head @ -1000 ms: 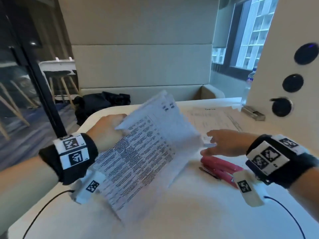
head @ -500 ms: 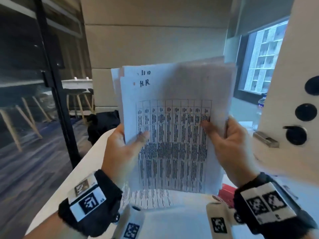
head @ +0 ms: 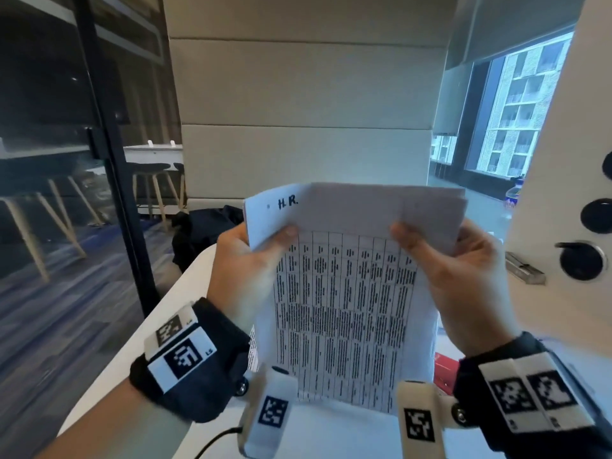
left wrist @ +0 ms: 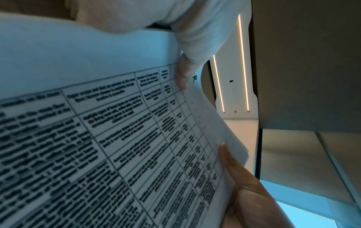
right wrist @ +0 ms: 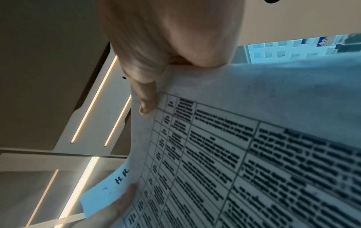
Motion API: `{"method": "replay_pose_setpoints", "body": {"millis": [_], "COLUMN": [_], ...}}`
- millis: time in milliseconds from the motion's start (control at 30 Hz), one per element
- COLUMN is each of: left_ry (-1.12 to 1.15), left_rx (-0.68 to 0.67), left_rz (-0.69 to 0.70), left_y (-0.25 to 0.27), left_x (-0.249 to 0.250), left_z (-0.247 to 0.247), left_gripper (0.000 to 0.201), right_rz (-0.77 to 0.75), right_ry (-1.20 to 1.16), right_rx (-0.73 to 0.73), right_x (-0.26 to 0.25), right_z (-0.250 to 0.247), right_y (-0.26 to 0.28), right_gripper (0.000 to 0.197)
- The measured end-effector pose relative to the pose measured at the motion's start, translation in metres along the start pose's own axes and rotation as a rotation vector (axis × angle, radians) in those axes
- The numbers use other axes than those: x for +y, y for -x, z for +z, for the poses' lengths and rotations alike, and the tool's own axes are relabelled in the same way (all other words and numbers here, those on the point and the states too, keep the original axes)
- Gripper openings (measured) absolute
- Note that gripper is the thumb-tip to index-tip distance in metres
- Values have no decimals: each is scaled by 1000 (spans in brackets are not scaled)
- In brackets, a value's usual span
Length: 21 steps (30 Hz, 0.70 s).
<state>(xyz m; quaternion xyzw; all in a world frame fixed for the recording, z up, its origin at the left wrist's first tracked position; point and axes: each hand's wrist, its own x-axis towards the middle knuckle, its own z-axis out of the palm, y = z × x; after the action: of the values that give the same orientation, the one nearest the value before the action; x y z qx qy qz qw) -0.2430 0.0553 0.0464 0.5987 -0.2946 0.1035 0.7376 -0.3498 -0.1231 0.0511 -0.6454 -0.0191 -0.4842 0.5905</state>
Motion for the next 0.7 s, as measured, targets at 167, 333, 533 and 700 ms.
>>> {"method": "replay_pose_setpoints", "body": {"millis": [167,333,533,700], "left_ry": [63,-4,-77,-106], "left_rx": [-61,-170,-134,-155], "left_rz": [-23,-102,-92,-185], "left_y": [16,44,49,62], "left_x": [-1,-25,-30,-37], "left_z": [-4,-5,-4,-5], "left_gripper": [17,10,9,8], "right_rz": [32,194,208,286], "right_ry": [23,51,79,112], "right_rx": [-11,-9,41,-32], "right_x": [-3,22,21,30], "right_z": [-3,-12,-13,-18], "right_y": [12,34,34,40], "right_gripper": [15,12,9,10]}}
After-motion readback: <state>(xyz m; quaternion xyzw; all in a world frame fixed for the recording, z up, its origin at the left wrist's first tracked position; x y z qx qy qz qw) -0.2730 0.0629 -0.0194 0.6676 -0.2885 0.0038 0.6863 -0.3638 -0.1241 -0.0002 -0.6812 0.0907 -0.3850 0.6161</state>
